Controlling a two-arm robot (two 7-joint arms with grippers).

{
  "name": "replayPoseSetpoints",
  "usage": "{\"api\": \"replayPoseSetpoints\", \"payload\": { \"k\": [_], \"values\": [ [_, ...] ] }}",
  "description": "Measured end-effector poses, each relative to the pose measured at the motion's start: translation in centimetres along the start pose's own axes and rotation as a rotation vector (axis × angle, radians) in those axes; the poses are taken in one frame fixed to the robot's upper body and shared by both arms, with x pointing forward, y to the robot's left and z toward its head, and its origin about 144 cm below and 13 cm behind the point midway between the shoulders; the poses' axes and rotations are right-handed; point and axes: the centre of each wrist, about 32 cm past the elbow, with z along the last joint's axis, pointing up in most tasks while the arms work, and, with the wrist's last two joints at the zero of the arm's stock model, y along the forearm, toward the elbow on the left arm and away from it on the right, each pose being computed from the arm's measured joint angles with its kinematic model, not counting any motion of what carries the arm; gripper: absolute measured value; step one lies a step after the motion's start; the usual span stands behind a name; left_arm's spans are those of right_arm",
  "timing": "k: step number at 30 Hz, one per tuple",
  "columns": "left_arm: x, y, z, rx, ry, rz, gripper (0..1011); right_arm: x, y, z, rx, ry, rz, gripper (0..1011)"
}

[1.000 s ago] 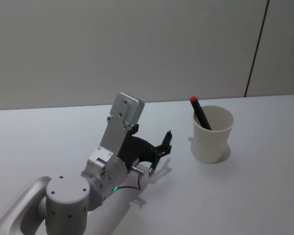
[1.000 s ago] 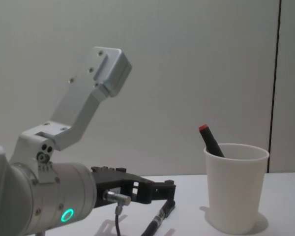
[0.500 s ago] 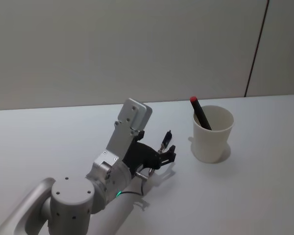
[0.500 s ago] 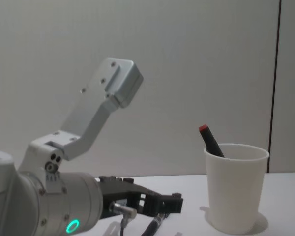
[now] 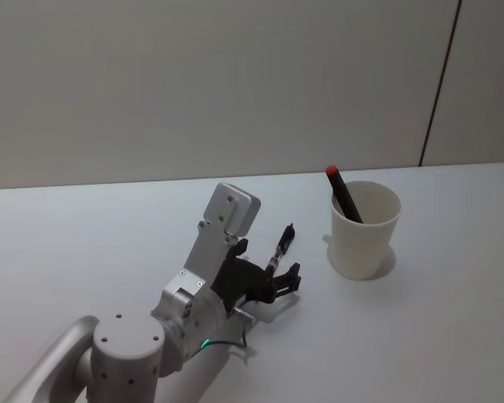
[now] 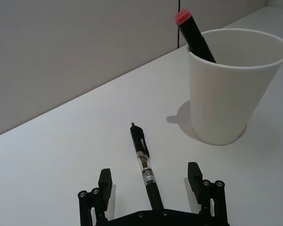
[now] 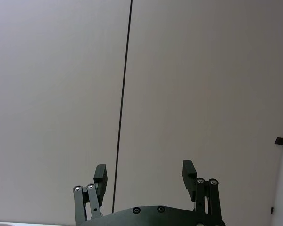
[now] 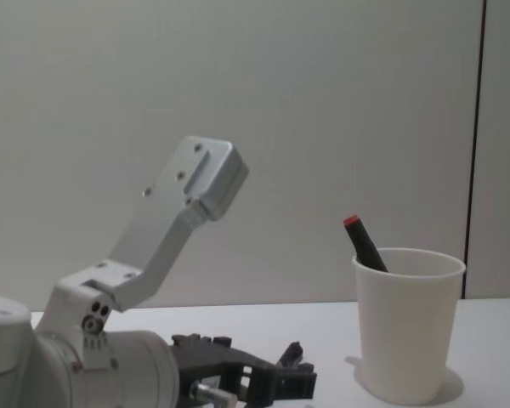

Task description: Place the pen into the pen holder.

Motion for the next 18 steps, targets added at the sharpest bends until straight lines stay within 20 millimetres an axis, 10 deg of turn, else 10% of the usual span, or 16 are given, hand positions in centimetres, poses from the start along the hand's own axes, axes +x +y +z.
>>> {"api": "replayPoseSetpoints", "payload": {
  "k": [18],
  "values": [
    [0.1, 0.0, -1.2, 0.024, 0.023, -0.006, 1001, 0.0, 0.0, 0.0, 0.0, 0.0, 0.0, 1001]
  ]
}}
